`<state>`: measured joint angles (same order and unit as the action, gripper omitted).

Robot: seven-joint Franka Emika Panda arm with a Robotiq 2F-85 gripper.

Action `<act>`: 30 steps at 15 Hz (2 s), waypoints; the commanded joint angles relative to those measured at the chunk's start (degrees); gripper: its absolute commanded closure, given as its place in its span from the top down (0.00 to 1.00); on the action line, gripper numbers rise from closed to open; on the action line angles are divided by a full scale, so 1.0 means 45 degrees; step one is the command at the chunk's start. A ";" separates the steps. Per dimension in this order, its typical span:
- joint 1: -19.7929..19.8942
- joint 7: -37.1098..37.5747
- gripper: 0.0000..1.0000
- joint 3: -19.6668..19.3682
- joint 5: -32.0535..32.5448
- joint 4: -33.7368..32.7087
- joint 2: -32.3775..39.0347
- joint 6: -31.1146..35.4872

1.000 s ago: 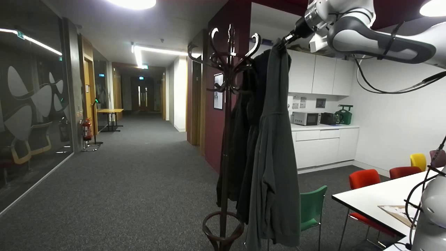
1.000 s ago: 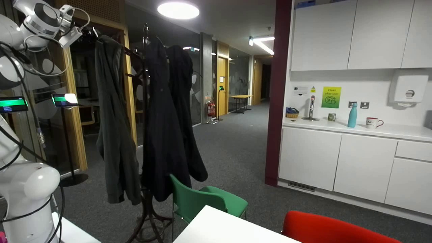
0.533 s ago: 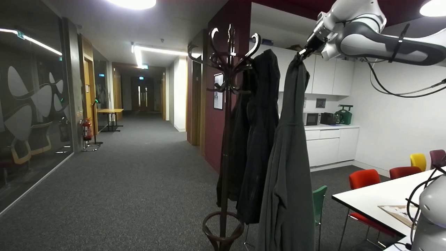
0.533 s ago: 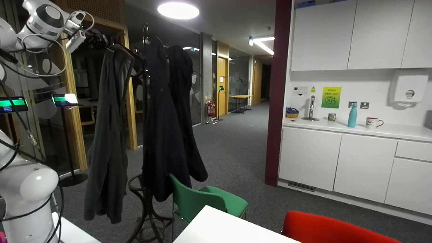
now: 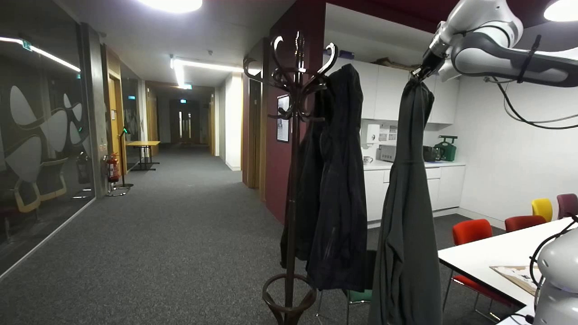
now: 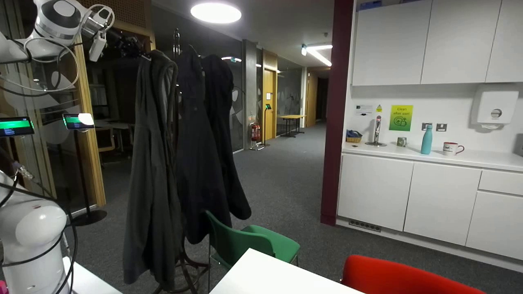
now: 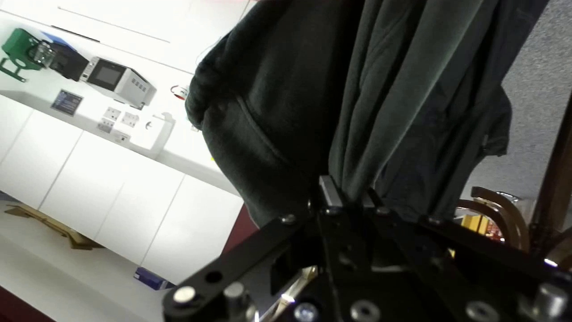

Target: Remove the grey hoodie from the coat hanger and put it on the green chair

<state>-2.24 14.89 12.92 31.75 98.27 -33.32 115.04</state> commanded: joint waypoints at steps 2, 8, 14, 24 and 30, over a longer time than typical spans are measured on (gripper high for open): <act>0.0689 -0.0414 0.02 -0.0720 -0.0020 0.0756 -0.0807 0.0594; 0.0934 -0.0867 0.02 -0.2005 -0.0237 0.1475 -0.0824 0.1981; 0.1361 -0.1545 0.02 -0.2956 -0.0260 0.2261 -0.0352 0.4017; 0.2203 -0.1945 0.02 -0.3378 -0.0167 0.2564 0.1236 0.5864; 0.2562 -0.2195 0.02 -0.3660 -0.0287 0.2038 0.2531 0.6317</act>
<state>7.93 8.16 -3.06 31.70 110.97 -24.74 140.72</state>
